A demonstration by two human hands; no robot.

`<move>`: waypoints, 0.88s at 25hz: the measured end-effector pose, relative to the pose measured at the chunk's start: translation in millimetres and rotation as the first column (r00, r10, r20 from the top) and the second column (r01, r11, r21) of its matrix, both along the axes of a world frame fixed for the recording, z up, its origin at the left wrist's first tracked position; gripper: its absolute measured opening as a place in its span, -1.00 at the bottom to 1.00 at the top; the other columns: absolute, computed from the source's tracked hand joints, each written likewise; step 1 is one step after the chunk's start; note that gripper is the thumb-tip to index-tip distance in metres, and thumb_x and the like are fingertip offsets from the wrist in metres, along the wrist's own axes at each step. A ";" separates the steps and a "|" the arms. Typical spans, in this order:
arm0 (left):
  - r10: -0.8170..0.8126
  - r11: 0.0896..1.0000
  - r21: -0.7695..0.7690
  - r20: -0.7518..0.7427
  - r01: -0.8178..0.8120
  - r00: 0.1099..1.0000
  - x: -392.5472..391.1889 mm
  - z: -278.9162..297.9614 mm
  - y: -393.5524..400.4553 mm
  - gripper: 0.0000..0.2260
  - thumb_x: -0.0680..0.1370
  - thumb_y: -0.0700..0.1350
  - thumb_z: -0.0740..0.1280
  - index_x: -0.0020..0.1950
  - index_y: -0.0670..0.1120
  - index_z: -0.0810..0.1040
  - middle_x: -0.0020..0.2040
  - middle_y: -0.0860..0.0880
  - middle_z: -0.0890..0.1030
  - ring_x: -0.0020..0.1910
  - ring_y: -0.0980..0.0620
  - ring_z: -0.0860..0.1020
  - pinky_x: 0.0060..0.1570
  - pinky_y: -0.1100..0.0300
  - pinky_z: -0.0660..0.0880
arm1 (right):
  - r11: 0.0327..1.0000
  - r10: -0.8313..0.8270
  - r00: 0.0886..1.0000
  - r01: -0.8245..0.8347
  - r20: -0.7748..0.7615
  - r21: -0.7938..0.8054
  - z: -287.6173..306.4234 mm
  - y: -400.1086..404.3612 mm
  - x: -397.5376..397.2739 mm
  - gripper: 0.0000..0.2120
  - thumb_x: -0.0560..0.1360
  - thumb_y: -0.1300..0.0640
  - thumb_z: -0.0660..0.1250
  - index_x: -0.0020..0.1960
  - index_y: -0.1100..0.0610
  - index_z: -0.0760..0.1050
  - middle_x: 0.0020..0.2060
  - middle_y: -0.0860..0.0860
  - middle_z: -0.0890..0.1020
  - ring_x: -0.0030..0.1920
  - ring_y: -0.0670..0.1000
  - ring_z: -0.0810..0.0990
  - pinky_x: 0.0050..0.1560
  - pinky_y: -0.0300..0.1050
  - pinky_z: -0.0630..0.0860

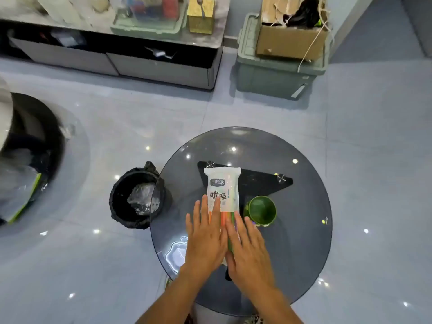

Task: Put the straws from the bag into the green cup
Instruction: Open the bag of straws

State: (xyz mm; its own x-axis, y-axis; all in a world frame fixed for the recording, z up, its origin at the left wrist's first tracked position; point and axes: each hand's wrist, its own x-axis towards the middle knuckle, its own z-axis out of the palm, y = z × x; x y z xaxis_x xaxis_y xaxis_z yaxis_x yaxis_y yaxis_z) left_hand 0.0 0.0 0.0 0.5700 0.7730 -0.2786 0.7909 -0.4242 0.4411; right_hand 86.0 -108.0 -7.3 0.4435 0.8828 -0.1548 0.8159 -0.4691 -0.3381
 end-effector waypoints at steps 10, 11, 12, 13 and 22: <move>-0.288 0.954 0.186 0.346 0.235 0.893 -13.0 -167.9 27.5 -0.48 0.58 0.05 0.14 0.55 0.04 0.23 0.61 0.02 0.10 0.59 -0.03 0.06 0.47 -0.18 0.20 | 0.944 0.192 0.970 -0.224 0.151 0.243 -179.5 12.8 5.8 -0.23 0.50 -0.08 0.22 0.60 0.11 -0.01 0.57 0.12 0.19 0.56 0.24 0.15 0.48 0.24 0.22; -0.276 0.955 0.205 0.367 0.212 0.888 -13.8 -169.9 27.3 -0.49 0.58 0.06 0.15 0.54 0.06 0.25 0.61 0.05 0.11 0.59 -0.02 0.07 0.45 -0.17 0.23 | 0.933 0.177 0.965 -0.227 0.192 0.279 -189.4 16.9 5.4 -0.25 0.52 -0.09 0.19 0.60 0.09 -0.03 0.54 0.13 0.24 0.52 0.27 0.23 0.40 0.29 0.33; -0.279 0.951 0.238 0.382 0.198 0.881 -14.0 -172.7 28.9 -0.49 0.57 0.07 0.15 0.53 0.07 0.27 0.60 0.07 0.13 0.58 -0.01 0.09 0.44 -0.16 0.24 | 0.926 0.165 0.953 -0.239 0.254 0.294 -200.7 18.9 6.3 -0.30 0.57 -0.09 0.13 0.61 0.07 -0.05 0.53 0.12 0.26 0.49 0.29 0.28 0.35 0.32 0.39; -0.291 0.943 0.270 0.389 0.194 0.874 -14.4 -177.4 29.8 -0.49 0.56 0.08 0.15 0.53 0.09 0.28 0.60 0.09 0.14 0.58 0.01 0.11 0.43 -0.14 0.25 | 0.926 0.147 0.943 -0.237 0.299 0.295 -210.9 21.9 6.8 -0.36 0.61 -0.11 0.04 0.61 0.05 -0.07 0.54 0.12 0.26 0.49 0.29 0.29 0.34 0.31 0.39; -0.283 0.958 0.162 0.383 0.237 0.879 -26.2 -172.2 25.3 -0.47 0.59 0.20 0.01 0.56 0.18 0.11 0.60 0.20 -0.08 0.54 0.26 -0.15 0.50 0.32 -0.15 | 0.909 0.225 0.974 -0.210 0.002 0.361 -176.4 11.4 9.0 -0.37 0.55 -0.26 0.01 0.58 -0.11 0.07 0.59 -0.21 0.01 0.58 -0.15 -0.08 0.56 -0.01 0.04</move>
State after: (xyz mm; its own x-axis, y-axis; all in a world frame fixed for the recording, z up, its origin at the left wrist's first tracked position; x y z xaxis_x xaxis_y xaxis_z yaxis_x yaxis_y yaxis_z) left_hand -26.2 25.3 -172.2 0.7994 0.5939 0.0906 0.4129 -0.6527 0.6353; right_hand 95.0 -96.6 -183.7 0.2343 0.9562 0.1752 0.8668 -0.1239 -0.4830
